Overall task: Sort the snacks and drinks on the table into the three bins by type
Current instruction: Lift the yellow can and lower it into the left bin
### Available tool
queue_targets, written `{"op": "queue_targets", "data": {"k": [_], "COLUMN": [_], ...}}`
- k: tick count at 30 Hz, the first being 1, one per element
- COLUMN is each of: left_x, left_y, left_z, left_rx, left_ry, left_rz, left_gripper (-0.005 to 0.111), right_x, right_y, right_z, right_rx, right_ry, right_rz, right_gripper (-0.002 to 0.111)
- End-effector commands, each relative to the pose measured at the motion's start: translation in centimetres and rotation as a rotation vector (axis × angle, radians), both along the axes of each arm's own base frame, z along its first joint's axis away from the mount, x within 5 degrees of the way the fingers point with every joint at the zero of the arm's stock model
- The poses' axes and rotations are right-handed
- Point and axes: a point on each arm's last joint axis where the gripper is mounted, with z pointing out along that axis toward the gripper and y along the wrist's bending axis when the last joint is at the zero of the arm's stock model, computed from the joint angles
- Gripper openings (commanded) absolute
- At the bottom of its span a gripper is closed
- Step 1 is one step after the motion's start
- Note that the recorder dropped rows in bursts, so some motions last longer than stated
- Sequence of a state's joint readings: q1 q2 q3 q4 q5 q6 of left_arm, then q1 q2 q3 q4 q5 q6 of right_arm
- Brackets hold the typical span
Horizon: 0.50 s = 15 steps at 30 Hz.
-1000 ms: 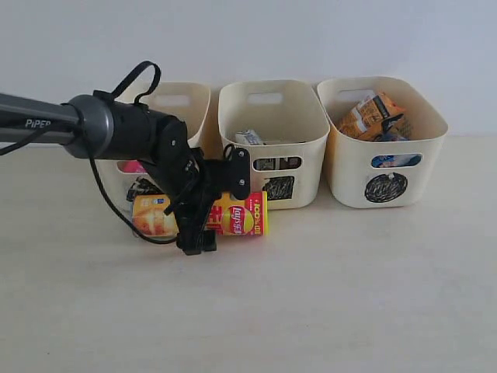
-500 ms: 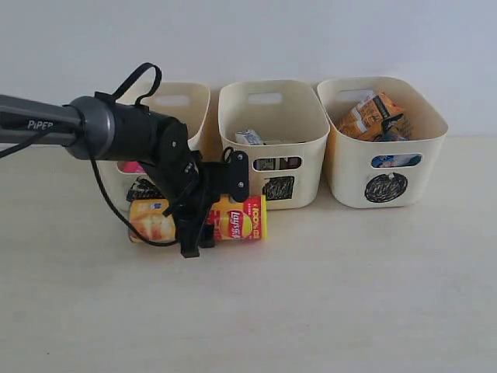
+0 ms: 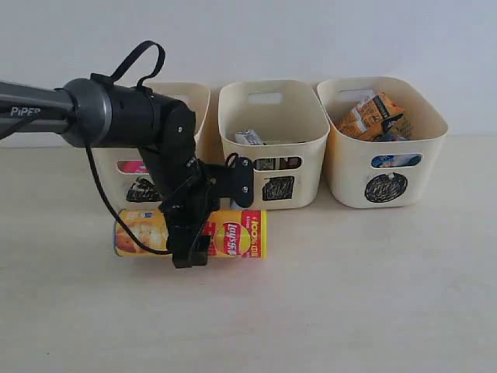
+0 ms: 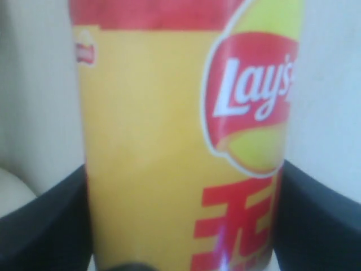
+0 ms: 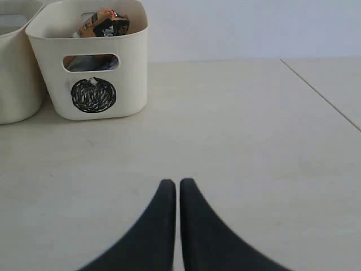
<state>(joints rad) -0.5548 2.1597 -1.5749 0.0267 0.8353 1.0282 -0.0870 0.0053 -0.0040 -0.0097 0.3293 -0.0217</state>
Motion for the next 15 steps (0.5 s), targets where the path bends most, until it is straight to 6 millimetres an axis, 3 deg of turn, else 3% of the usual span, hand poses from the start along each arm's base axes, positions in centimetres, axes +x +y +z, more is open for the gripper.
{"op": "queue_targets", "data": {"k": [1, 8, 15], "left_x": [-1.5, -2.9, -3.3], "left_y": [-1.0, 0.1, 1.8], "left_z": [3.2, 7.9, 14.5], "left_rx": [-0.023, 0.000, -0.206], "left_ry": [-0.021, -0.062, -0.233], "left_rz": [0.004, 0.059, 0.252], "left_gripper": [0.004, 0.004, 0.004], "right_x": [0.0, 0.0, 0.0], "right_y": [0.0, 0.0, 0.0], "right_z": [0.0, 0.0, 0.0], "right_rx": [-0.001, -0.001, -0.001], "right_ry": [-0.009, -0.009, -0.009], "right_rz": [-0.003, -0.003, -0.003], "right_gripper": [0.000, 0.000, 0.000]}}
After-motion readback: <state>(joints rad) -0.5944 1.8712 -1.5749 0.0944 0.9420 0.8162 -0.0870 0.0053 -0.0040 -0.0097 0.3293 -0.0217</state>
